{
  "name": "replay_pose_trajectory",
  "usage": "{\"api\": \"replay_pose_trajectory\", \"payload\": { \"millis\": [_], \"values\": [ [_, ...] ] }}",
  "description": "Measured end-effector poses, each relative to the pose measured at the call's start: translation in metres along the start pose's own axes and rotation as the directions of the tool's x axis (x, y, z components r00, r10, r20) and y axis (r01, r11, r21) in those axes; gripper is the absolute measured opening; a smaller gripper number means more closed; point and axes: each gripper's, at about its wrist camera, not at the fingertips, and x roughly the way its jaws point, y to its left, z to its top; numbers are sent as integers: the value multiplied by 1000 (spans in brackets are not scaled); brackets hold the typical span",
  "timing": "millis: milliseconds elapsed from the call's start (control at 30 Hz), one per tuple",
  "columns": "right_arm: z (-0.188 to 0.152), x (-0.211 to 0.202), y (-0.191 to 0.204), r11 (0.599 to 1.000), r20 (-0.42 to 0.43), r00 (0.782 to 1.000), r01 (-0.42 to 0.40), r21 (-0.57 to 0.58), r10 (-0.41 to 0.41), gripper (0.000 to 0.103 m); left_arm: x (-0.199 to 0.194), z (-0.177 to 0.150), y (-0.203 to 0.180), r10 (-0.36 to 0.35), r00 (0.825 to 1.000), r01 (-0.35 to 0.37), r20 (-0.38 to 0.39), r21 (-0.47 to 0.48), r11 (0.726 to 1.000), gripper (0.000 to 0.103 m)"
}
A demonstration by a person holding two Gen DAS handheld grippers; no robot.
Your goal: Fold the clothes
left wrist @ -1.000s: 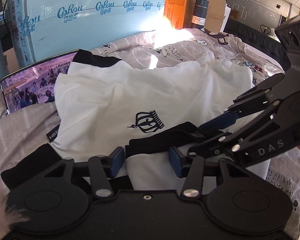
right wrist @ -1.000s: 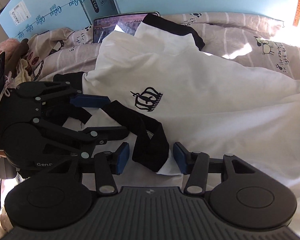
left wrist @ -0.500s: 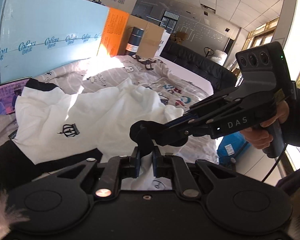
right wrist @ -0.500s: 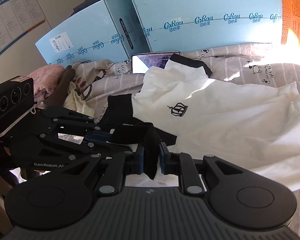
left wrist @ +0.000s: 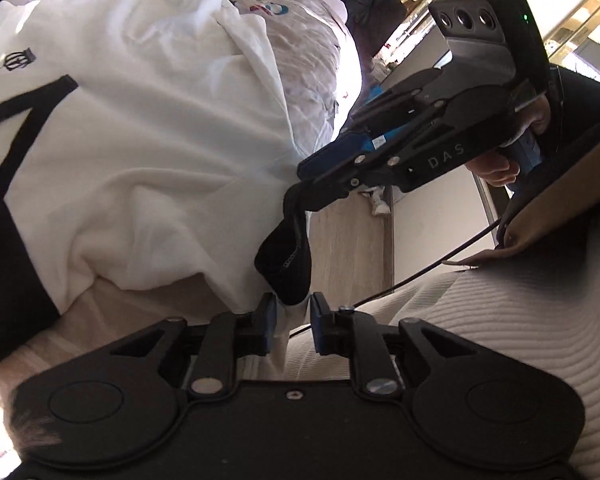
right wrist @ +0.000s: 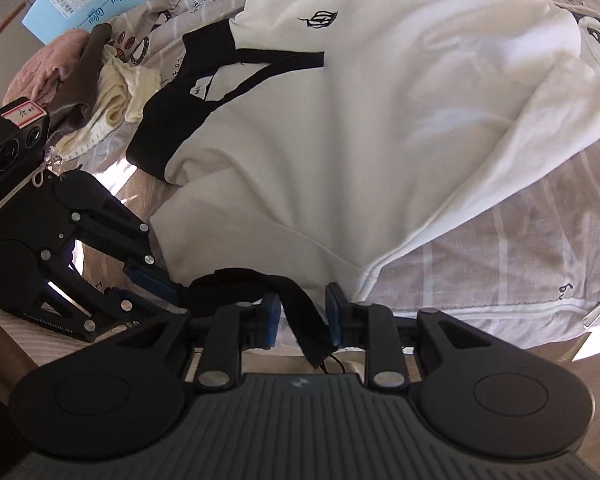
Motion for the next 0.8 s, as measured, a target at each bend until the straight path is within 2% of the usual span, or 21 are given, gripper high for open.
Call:
{"api": "replay_pose_trajectory", "payload": {
  "millis": [33,100,133,200,233,300,333,367,433,500,533,567,633,733,767,800],
  "values": [
    [3,-7,-3,1000,22,1000,21,5,-21,57,-12,-2,2,26,999,-25,46,-28,999,37],
    [14,-21,-14,996,100,992,73,49,-77,59,-36,-6,7,89,987,-76,137,-99,992,46],
    [22,-30,-21,990,154,981,107,95,-121,59,-47,-8,12,149,973,-122,175,-156,980,48],
    [39,-44,-38,963,267,938,165,211,-220,59,-63,-13,22,274,936,-210,221,-275,938,49],
    [46,-49,-46,945,314,910,187,270,-270,59,-68,-16,28,329,917,-245,227,-330,912,49],
    [66,-46,-58,905,349,860,251,344,-372,59,-70,-23,42,408,891,-298,199,-422,856,50],
    [79,-40,-64,878,340,837,298,375,-429,59,-70,-25,48,439,881,-320,178,-459,829,50],
    [87,-31,-73,852,316,826,324,411,-466,59,-68,-28,52,458,874,-334,161,-485,808,50],
    [100,-12,-90,798,262,811,359,483,-524,57,-69,-35,59,465,873,-333,147,-518,788,50],
    [103,1,-106,748,203,807,377,546,-554,50,-67,-38,64,471,872,-334,132,-542,771,51],
    [100,4,-109,727,184,797,396,560,-576,40,-64,-38,65,473,872,-336,127,-547,767,51],
    [95,5,-111,707,168,782,419,570,-599,22,-63,-37,66,474,872,-339,122,-548,765,51],
    [87,7,-116,664,136,752,463,588,-645,4,-60,-36,66,474,873,-345,112,-546,764,52],
    [55,-14,-123,561,116,700,449,696,-705,3,-57,-34,67,470,877,-349,102,-537,768,54],
    [41,-23,-124,503,92,664,460,732,-742,3,-56,-33,67,468,878,-352,98,-532,770,55],
    [30,-28,-129,467,76,657,443,765,-750,3,-55,-31,67,468,879,-355,94,-527,772,55]
  ]
}}
